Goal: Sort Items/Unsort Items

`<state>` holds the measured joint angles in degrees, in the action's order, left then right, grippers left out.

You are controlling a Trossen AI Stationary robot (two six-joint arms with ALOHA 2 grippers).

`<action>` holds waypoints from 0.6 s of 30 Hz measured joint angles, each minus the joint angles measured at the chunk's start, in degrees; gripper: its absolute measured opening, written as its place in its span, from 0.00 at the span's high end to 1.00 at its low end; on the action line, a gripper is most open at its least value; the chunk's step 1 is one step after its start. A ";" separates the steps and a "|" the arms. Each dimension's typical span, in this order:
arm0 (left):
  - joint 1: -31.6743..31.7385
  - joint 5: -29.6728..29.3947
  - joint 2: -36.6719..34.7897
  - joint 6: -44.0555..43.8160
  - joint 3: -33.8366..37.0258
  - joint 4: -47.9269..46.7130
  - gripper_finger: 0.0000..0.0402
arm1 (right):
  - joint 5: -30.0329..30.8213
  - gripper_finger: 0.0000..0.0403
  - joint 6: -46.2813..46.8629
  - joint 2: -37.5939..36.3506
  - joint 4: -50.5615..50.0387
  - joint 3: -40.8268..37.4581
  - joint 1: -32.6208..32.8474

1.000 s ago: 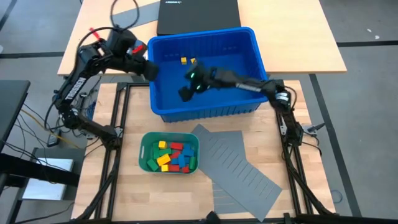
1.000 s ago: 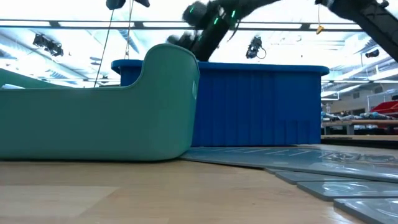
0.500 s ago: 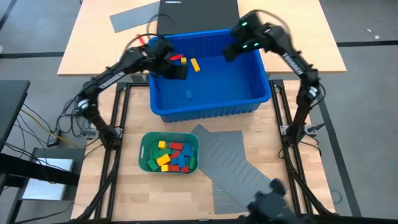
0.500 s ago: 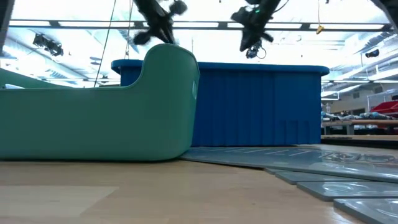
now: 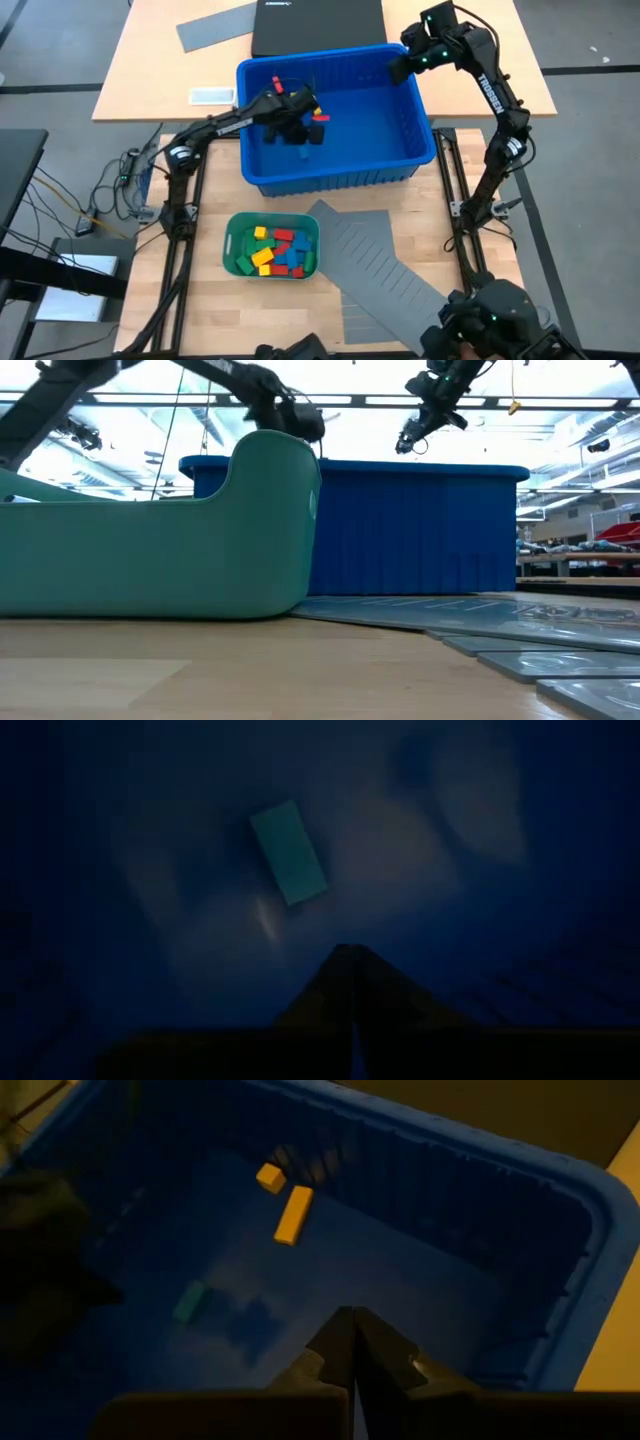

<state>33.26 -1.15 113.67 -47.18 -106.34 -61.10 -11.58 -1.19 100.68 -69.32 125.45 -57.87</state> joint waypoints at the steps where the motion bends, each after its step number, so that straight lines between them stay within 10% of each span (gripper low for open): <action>1: 0.05 0.51 1.05 -1.18 0.00 -0.11 0.97 | -0.56 0.98 0.03 0.00 0.08 0.00 -0.33; 18: 3.81 1.28 10.76 -1.20 -0.04 1.44 0.56 | -4.97 0.99 0.02 0.00 0.41 -0.04 -1.14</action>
<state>37.06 0.13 124.43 -48.37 -106.39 -59.66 -16.56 -1.17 100.68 -68.90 125.40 -59.00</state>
